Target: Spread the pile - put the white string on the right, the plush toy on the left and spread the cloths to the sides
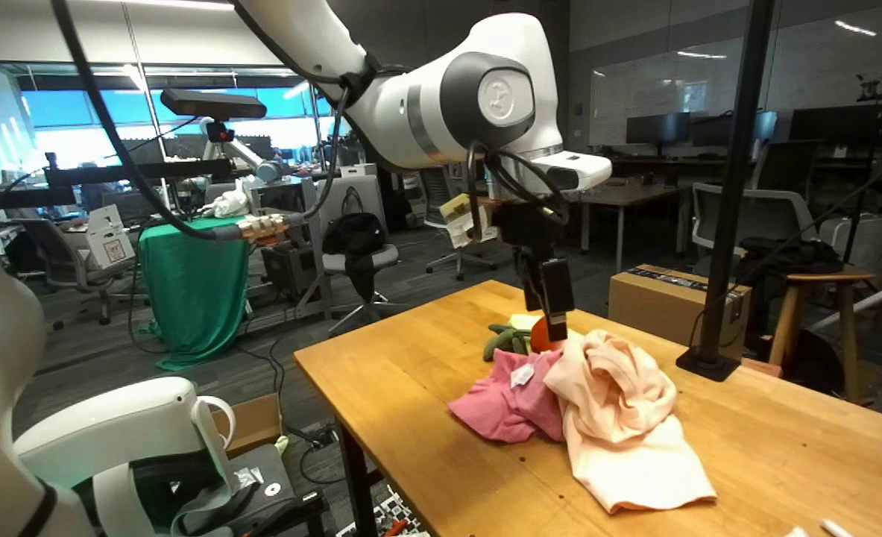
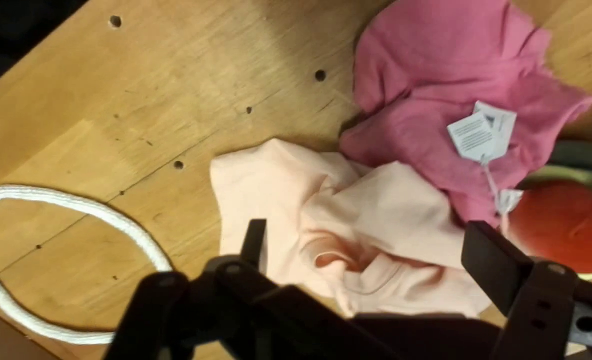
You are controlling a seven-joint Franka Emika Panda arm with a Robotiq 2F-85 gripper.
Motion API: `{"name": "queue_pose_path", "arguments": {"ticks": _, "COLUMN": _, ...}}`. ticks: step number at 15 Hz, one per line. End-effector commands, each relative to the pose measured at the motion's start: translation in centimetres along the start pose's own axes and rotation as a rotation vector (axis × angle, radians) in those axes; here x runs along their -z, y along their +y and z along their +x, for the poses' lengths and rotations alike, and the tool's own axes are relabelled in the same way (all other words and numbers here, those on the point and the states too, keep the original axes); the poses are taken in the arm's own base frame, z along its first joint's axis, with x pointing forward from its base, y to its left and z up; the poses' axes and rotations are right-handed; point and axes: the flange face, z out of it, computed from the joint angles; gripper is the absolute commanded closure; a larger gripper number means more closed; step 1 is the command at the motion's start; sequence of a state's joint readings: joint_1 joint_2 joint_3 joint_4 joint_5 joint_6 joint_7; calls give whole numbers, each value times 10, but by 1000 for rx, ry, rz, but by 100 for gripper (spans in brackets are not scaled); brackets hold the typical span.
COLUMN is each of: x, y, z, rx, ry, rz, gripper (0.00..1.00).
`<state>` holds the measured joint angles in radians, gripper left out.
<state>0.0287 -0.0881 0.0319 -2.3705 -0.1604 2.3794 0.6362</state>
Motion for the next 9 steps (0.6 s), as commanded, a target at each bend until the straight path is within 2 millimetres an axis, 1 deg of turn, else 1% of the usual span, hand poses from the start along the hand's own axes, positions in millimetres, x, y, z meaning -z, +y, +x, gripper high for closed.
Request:
{"name": "queue_pose_path", "arguments": {"ticks": 1, "x": 5, "y": -33, "z": -20, "rx": 180, "ry": -51, "rz": 57, "gripper": 0}}
{"name": "queue_pose_path", "arguments": {"ticks": 3, "x": 5, "y": -51, "z": -31, "rx": 274, "ry": -92, "rz": 66, "gripper": 0}}
{"name": "queue_pose_path", "arguments": {"ticks": 5, "x": 4, "y": -64, "z": -38, "rx": 349, "ry": -112, "rz": 48, "gripper": 0}}
{"name": "queue_pose_path", "arguments": {"ticks": 7, "x": 2, "y": -76, "z": -43, "rx": 424, "ry": -117, "rz": 30, "gripper": 0}}
{"name": "queue_pose_path", "arguments": {"ticks": 9, "x": -2, "y": -88, "z": -43, "rx": 476, "ry": -110, "rz": 16, "gripper": 0}}
